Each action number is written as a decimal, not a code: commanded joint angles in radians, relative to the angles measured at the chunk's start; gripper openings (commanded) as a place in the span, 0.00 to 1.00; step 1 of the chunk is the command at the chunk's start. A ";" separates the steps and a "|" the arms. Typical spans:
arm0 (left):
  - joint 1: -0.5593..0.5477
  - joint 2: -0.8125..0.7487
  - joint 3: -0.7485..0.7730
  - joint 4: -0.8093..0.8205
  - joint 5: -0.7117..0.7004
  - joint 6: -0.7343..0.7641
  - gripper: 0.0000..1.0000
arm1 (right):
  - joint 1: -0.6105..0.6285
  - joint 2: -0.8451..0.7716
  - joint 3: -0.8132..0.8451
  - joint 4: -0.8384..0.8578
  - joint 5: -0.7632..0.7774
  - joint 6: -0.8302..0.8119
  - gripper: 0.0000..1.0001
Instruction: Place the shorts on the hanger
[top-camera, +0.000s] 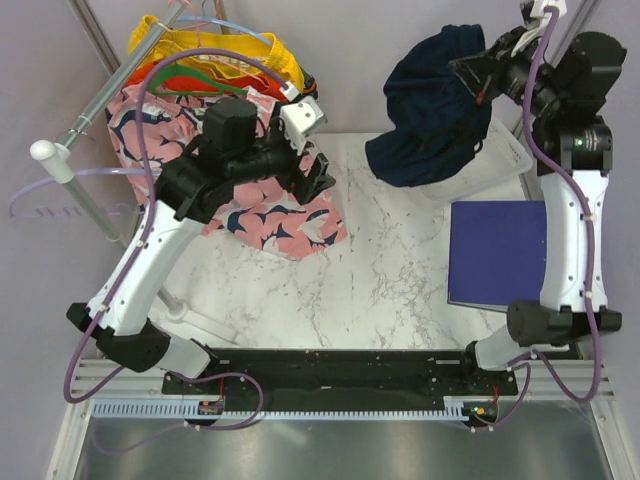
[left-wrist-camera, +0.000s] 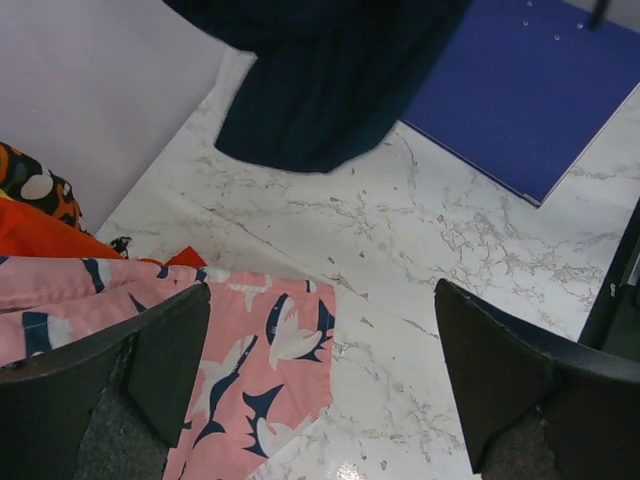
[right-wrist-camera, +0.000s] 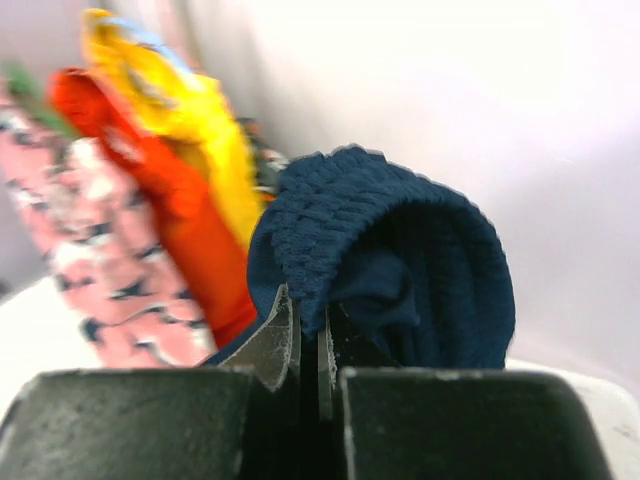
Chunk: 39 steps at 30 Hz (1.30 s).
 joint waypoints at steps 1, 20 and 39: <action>0.062 -0.077 -0.029 0.035 0.087 -0.031 1.00 | 0.145 -0.094 -0.238 -0.046 -0.056 -0.014 0.00; -0.088 -0.042 -0.467 -0.150 0.111 0.501 0.91 | 0.255 -0.210 -0.918 -0.493 0.056 -0.402 0.82; 0.087 0.417 -0.251 0.136 -0.123 0.366 0.71 | 0.306 0.126 -0.981 -0.095 0.239 -0.250 0.76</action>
